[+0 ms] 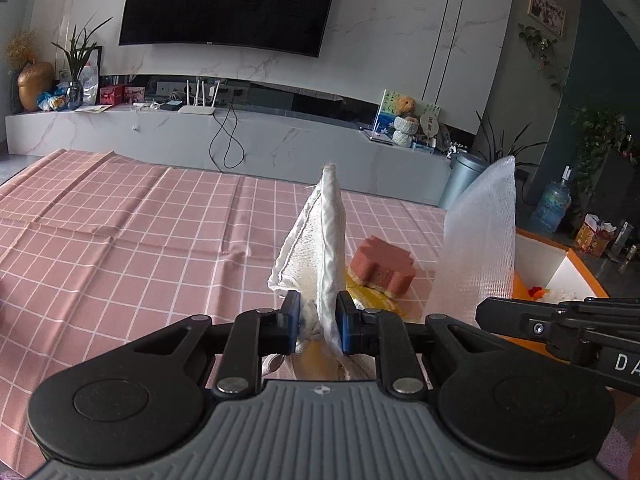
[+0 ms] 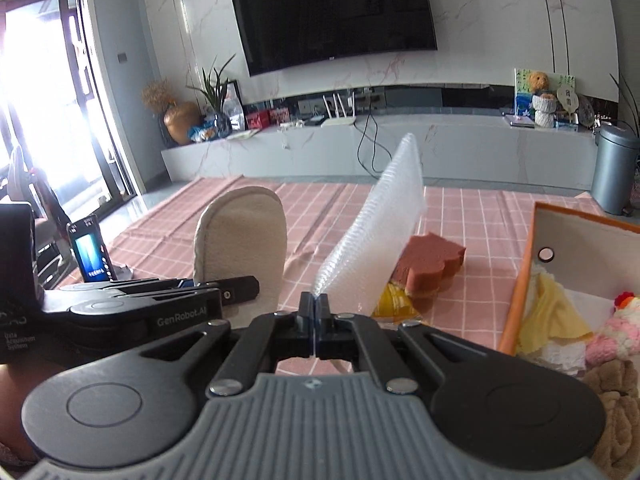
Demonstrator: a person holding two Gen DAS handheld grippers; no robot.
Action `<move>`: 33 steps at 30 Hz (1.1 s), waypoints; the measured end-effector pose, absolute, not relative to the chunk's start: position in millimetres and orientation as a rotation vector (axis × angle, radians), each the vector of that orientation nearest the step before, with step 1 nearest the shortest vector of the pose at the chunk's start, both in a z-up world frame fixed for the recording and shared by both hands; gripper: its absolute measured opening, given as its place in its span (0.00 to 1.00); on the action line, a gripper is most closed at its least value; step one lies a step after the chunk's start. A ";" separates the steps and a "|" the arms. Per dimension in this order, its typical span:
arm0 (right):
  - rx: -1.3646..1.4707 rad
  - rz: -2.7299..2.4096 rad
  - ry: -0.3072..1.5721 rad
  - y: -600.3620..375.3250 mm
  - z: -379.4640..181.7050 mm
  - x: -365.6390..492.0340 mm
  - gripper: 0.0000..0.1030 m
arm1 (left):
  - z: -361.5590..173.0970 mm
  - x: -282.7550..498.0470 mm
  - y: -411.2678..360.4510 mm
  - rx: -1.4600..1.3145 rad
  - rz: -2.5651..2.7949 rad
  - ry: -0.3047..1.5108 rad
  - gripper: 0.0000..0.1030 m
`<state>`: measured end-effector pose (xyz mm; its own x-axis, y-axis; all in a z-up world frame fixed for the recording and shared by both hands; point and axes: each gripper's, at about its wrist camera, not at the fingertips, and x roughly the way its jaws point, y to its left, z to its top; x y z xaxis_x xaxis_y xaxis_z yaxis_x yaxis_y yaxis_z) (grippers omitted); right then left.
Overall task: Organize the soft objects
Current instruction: 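Carry the white pad and clear bag into the box and release both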
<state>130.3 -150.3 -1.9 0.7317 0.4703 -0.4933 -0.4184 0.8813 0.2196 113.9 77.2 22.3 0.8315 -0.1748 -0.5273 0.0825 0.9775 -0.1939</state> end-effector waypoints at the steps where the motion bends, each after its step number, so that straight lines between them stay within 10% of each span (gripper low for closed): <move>1: 0.100 0.488 0.558 -154.2 1.4 126.5 0.00 | 25.6 111.6 74.5 -0.162 -0.142 0.564 0.21; 33: -0.143 0.272 0.624 -311.8 32.1 86.2 0.00 | 50.0 135.1 -108.7 0.020 -0.630 0.575 0.21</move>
